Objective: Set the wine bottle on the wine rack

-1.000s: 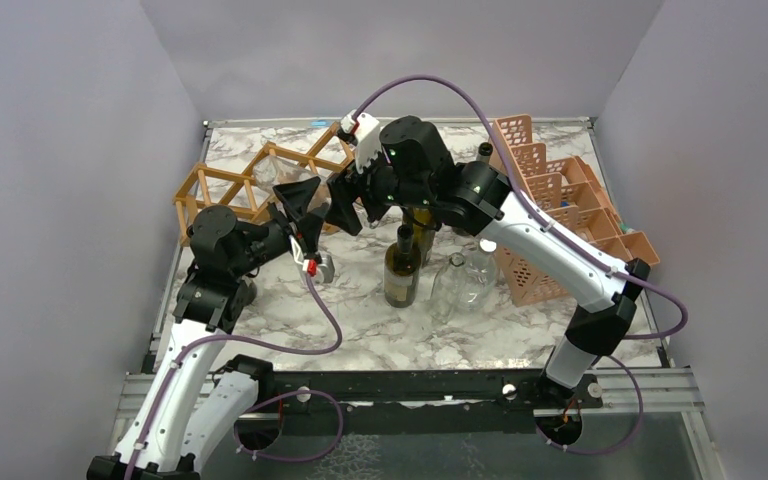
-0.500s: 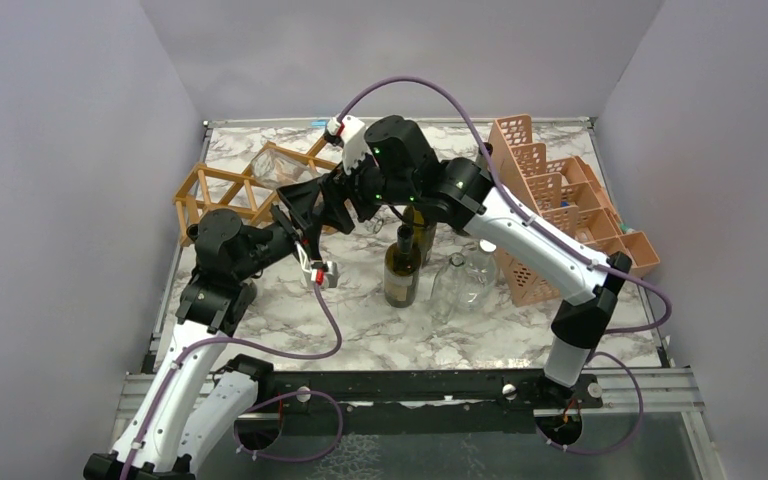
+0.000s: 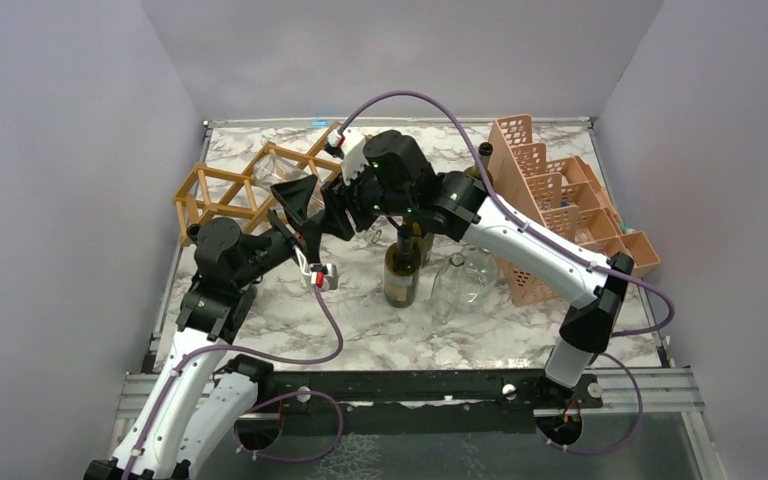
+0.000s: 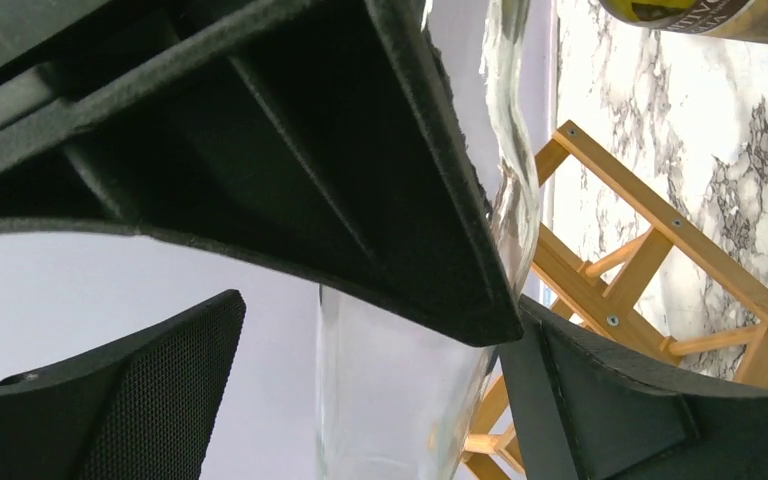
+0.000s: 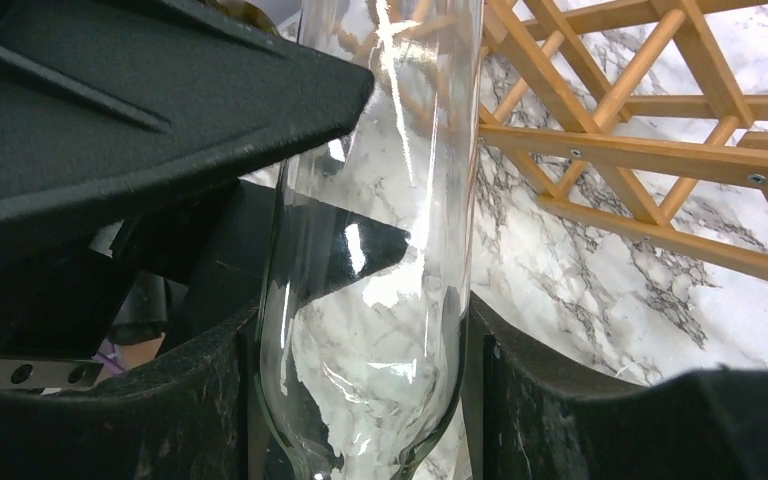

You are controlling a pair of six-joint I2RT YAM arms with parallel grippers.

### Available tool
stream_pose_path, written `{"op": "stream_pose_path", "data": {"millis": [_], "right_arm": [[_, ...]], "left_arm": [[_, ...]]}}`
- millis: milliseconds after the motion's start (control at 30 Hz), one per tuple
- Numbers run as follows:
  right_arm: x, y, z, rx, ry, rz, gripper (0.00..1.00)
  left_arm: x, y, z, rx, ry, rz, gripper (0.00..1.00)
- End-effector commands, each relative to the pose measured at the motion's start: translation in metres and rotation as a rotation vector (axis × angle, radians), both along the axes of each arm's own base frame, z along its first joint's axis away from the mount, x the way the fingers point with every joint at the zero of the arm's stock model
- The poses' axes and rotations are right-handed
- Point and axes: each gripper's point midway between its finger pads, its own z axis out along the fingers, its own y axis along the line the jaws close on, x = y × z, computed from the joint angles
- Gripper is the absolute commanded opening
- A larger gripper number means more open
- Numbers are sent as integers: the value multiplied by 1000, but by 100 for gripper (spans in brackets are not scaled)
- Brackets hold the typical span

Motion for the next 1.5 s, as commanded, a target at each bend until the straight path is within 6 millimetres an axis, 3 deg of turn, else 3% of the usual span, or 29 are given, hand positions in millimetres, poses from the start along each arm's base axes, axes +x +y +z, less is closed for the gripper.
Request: {"op": "stream_pose_path", "data": {"millis": [0, 200, 333, 400, 533, 633, 800, 1000, 1467], "right_arm": [[8, -7, 59, 165, -119, -75, 1], [17, -14, 61, 165, -143, -129, 1], [23, -17, 64, 167, -161, -169, 1], [24, -18, 64, 167, -157, -178, 1], [21, -14, 54, 158, -127, -167, 1], [15, -10, 44, 142, -94, -134, 1], [3, -4, 29, 104, -66, -91, 1], [-16, 0, 5, 48, -23, -39, 1], [-57, 25, -63, -71, 73, 1, 1]], "left_arm": [[-6, 7, 25, -66, -64, 32, 99], [-15, 16, 22, -126, -7, 69, 99], [-28, 24, 35, -296, 55, 88, 99], [-36, 35, 58, -518, 101, 103, 99], [-40, 98, 118, -1151, 197, 278, 99], [-41, 118, 140, -1323, 248, 350, 99], [-38, 121, 167, -1436, 330, 365, 99], [-32, 128, 186, -1550, 379, 402, 99], [-10, 115, 175, -1550, 503, 448, 99]]}}
